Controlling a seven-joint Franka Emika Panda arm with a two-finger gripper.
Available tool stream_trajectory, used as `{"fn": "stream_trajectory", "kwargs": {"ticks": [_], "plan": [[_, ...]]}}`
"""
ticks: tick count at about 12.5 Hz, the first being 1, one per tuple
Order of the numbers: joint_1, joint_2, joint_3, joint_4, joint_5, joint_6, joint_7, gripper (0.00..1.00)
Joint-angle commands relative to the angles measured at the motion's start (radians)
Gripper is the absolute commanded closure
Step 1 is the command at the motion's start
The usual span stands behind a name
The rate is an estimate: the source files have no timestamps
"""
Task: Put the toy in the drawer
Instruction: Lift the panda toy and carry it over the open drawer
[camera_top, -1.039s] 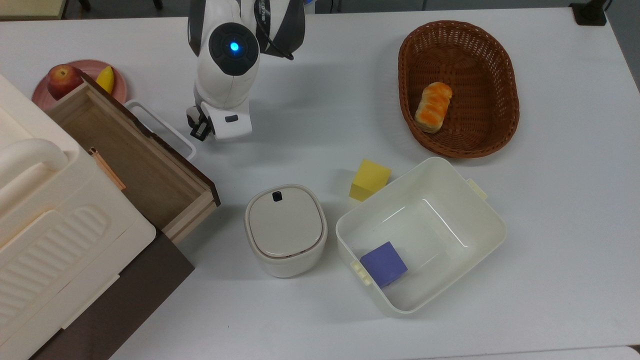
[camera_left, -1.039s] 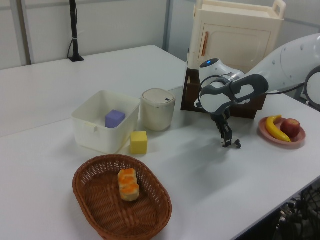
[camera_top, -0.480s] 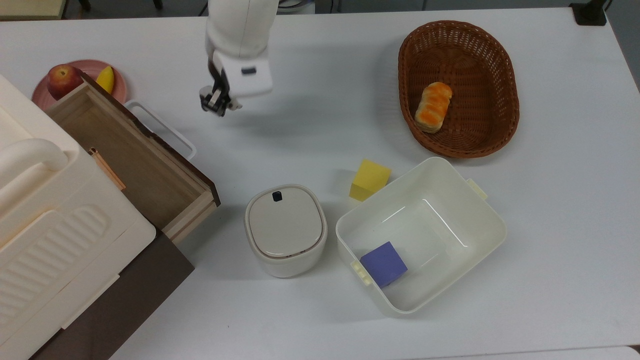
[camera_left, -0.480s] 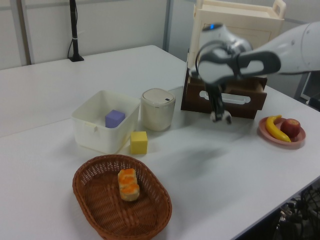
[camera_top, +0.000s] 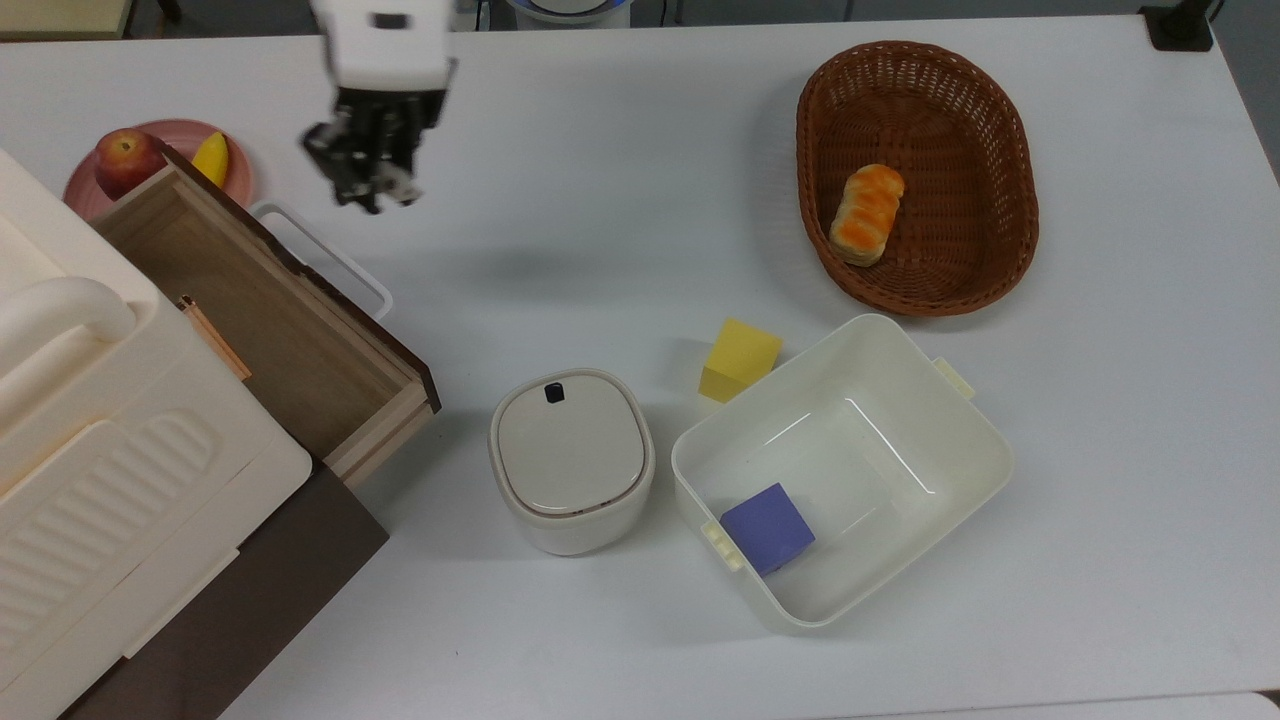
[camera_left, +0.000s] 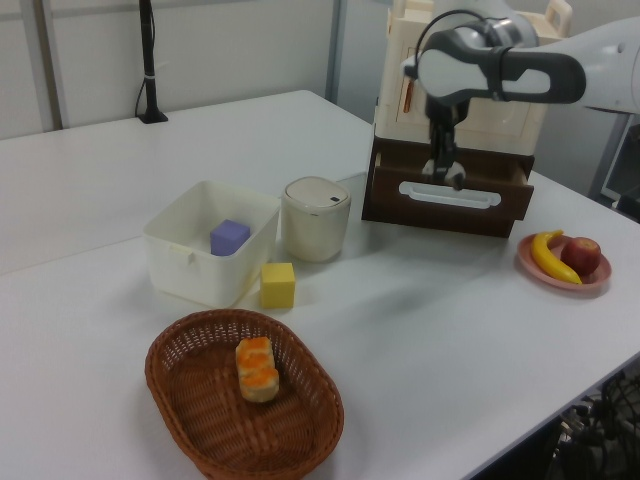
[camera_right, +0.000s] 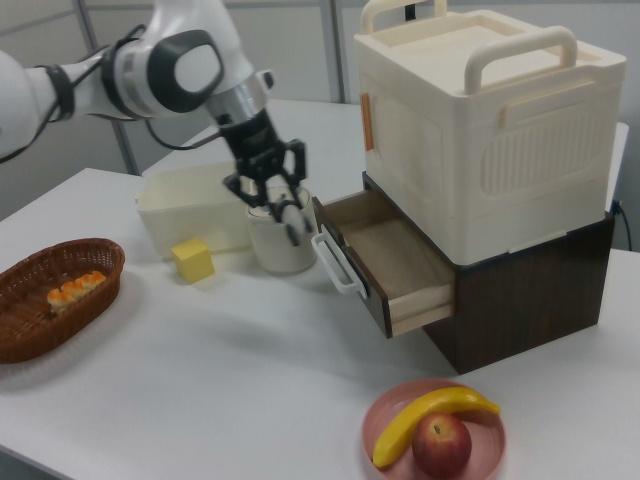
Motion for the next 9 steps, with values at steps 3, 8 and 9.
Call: {"fn": "stream_trajectory", "kwargs": {"ticks": [3,8,9], "plan": [[-0.116,0.130,-0.004,0.025,0.016,0.269,0.057,0.87],[-0.164,0.199,-0.006,0.085,0.018,0.305,0.077,0.62],[-0.164,0.199,-0.004,0.085,0.020,0.305,0.088,0.53]]}}
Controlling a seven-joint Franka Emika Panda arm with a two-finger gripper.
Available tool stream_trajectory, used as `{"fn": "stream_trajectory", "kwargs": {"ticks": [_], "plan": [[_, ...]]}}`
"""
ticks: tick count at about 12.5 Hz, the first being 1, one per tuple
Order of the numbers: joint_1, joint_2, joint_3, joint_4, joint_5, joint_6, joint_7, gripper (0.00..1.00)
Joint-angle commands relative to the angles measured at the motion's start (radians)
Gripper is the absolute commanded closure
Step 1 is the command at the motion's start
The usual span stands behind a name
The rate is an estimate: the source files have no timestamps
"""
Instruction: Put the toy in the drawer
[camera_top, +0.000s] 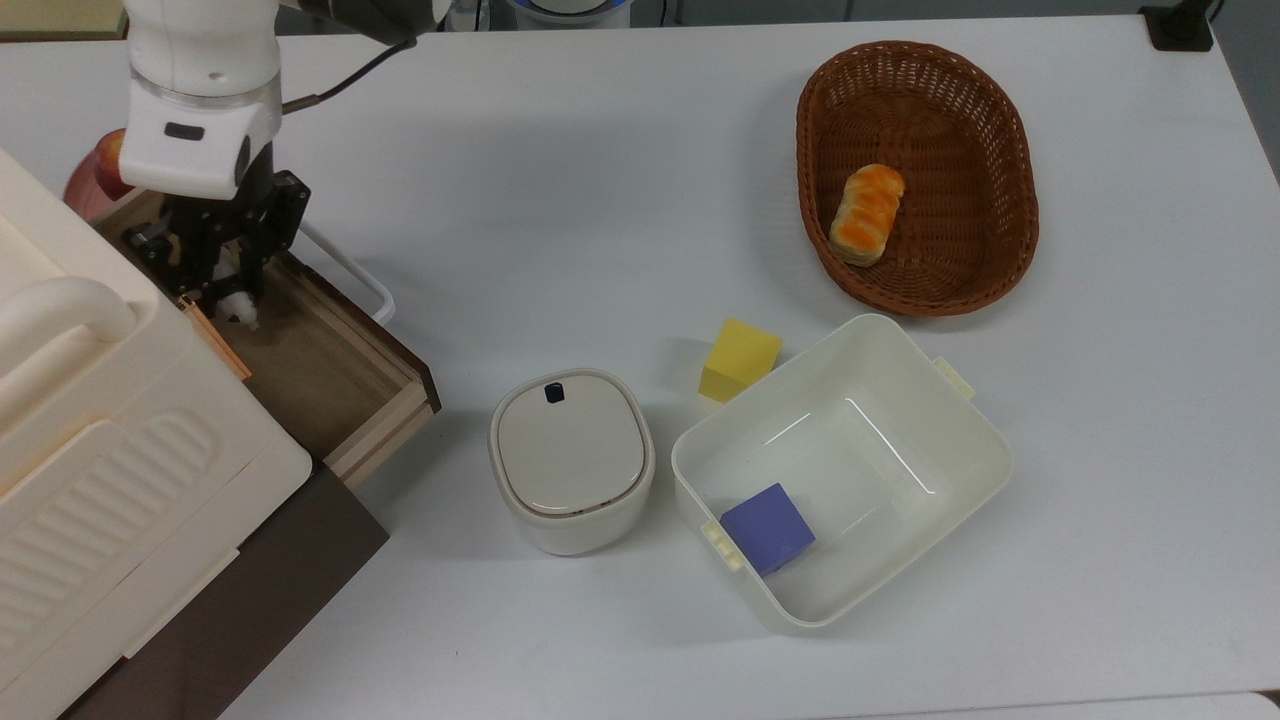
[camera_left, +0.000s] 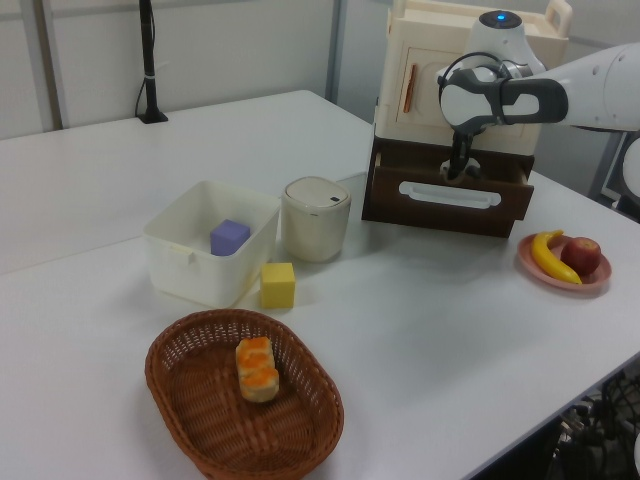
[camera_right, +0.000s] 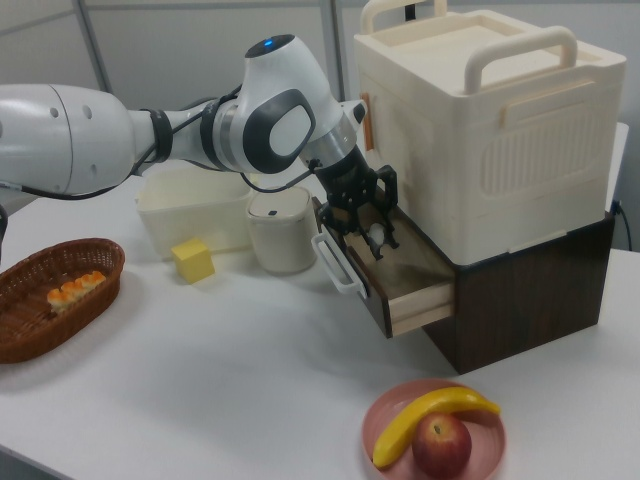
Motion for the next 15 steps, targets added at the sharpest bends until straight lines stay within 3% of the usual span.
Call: {"fn": "stream_trajectory", "kwargs": {"ticks": [1,3,5,6,7,11,15], "plan": [[0.003,0.000,-0.001,0.017,0.020,0.000,0.036,0.42],[0.010,-0.003,0.002,0.016,0.020,-0.003,0.105,0.29],[0.018,-0.035,0.013,0.016,0.021,-0.036,0.162,0.26],[0.041,-0.062,0.014,0.017,0.047,-0.120,0.209,0.05],[0.052,-0.091,0.014,0.020,0.088,-0.186,0.253,0.00],[0.110,-0.164,0.014,0.046,0.161,-0.444,0.436,0.00],[0.163,-0.196,0.013,0.043,0.201,-0.534,1.015,0.00]]}}
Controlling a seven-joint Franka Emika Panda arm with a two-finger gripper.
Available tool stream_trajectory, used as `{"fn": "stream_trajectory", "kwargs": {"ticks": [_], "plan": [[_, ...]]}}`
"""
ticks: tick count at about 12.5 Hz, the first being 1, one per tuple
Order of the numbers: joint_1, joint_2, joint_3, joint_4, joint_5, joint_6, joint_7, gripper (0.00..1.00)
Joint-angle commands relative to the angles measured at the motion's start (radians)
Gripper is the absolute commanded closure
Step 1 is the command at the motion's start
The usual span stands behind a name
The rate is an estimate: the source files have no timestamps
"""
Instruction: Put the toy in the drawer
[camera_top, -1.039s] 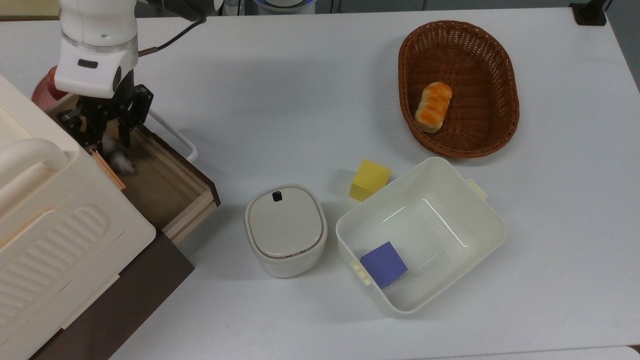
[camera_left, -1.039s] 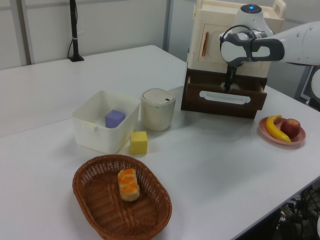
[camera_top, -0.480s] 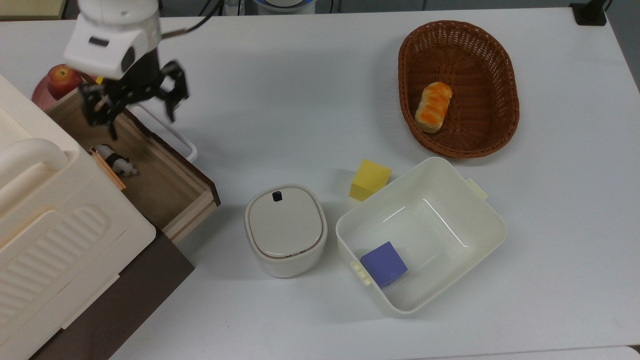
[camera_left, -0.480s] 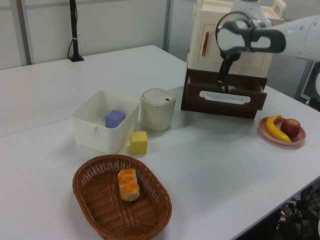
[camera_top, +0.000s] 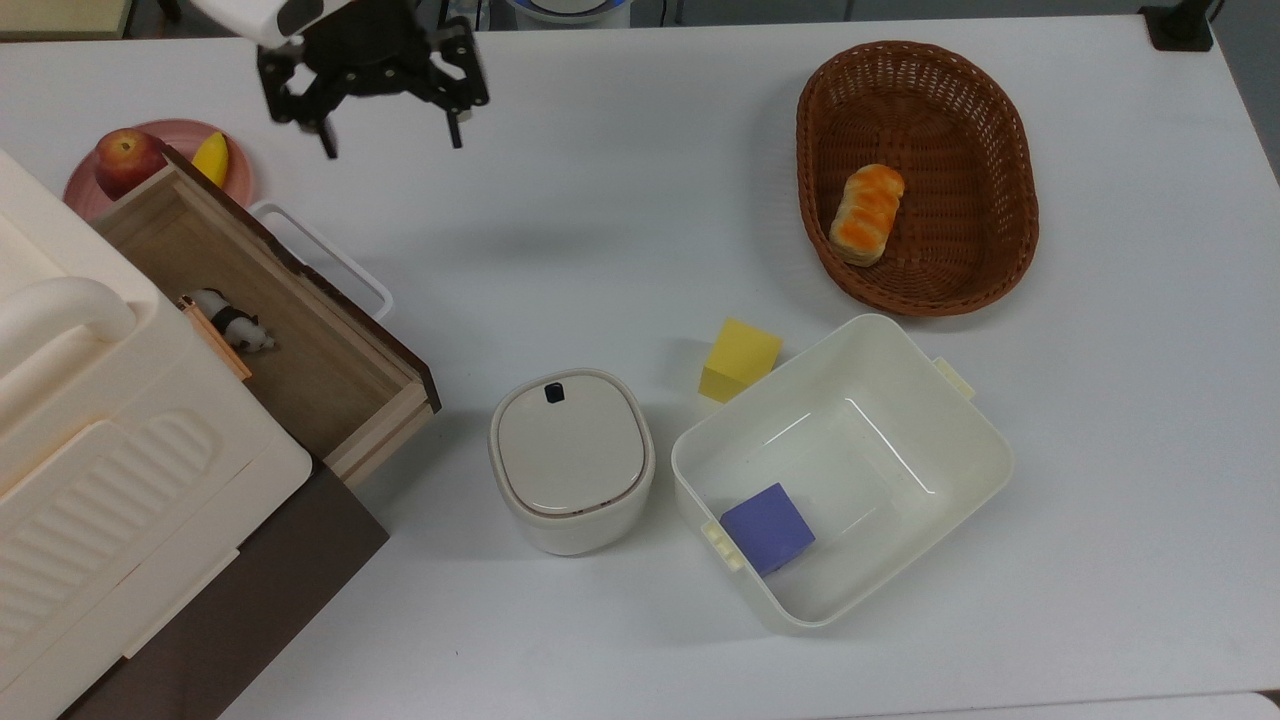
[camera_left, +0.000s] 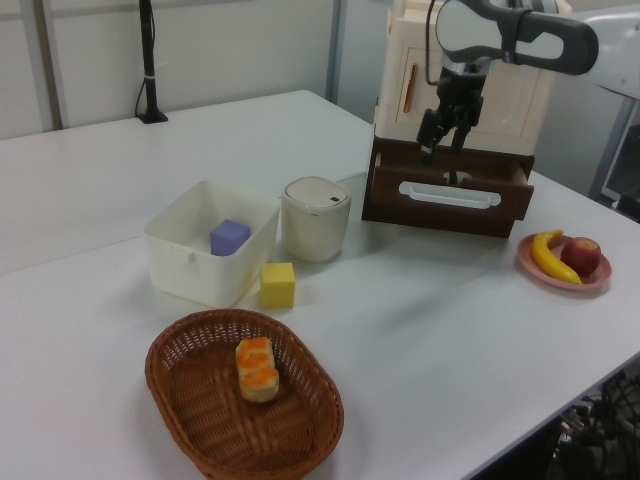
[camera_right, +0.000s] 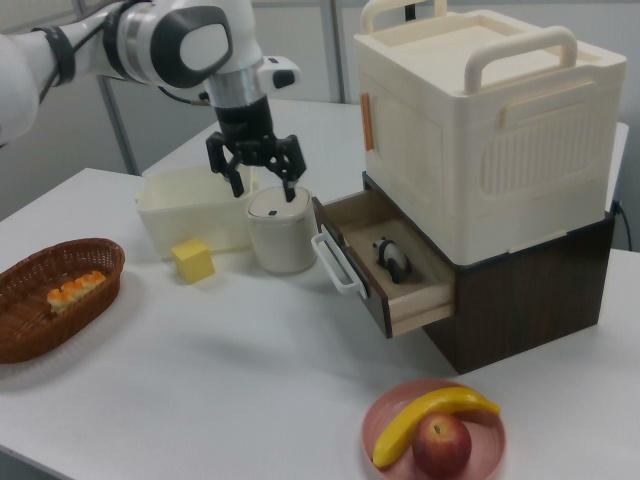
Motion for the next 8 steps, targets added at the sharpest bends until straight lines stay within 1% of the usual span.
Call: {"fn": "stream_trajectory", "kwargs": {"ticks": [1,2,8], "plan": [[0.055,-0.014,-0.009,-0.008,0.008,-0.023,0.406,0.00],[0.056,-0.012,-0.009,-0.008,0.006,-0.020,0.435,0.00],[0.055,-0.001,-0.008,-0.012,0.015,-0.021,0.417,0.00]]}}
